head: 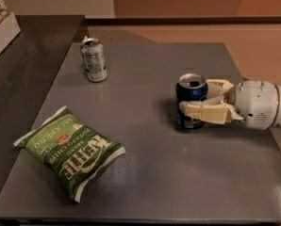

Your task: Place pepsi can upright

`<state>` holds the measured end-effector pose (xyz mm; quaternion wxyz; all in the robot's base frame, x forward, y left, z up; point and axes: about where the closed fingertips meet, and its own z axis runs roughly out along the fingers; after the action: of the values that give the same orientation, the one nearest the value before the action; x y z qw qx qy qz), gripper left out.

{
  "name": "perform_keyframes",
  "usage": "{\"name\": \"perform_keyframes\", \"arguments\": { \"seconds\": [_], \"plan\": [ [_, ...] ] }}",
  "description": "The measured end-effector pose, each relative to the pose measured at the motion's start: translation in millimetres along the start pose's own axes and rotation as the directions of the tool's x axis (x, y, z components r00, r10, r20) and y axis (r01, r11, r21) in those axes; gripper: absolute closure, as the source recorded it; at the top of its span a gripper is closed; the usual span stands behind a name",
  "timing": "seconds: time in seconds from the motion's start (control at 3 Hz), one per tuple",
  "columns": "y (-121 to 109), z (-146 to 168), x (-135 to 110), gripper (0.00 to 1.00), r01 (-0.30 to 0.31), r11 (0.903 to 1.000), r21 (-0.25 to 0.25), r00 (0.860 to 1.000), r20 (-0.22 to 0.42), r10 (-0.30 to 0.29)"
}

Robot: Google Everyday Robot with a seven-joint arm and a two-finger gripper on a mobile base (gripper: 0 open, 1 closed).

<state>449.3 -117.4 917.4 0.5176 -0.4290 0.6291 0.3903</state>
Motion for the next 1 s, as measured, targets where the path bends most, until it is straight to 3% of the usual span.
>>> {"name": "perform_keyframes", "arguments": {
  "seconds": [0.67, 1.0],
  "plan": [
    [9.8, -9.1, 12.7, 1.0, 0.042, 0.9991, 0.008, 0.995, 0.088, -0.043],
    [10.9, -11.7, 19.3, 0.82, 0.03, 0.9991, 0.03, 0.995, 0.097, -0.033]
  ]
}}
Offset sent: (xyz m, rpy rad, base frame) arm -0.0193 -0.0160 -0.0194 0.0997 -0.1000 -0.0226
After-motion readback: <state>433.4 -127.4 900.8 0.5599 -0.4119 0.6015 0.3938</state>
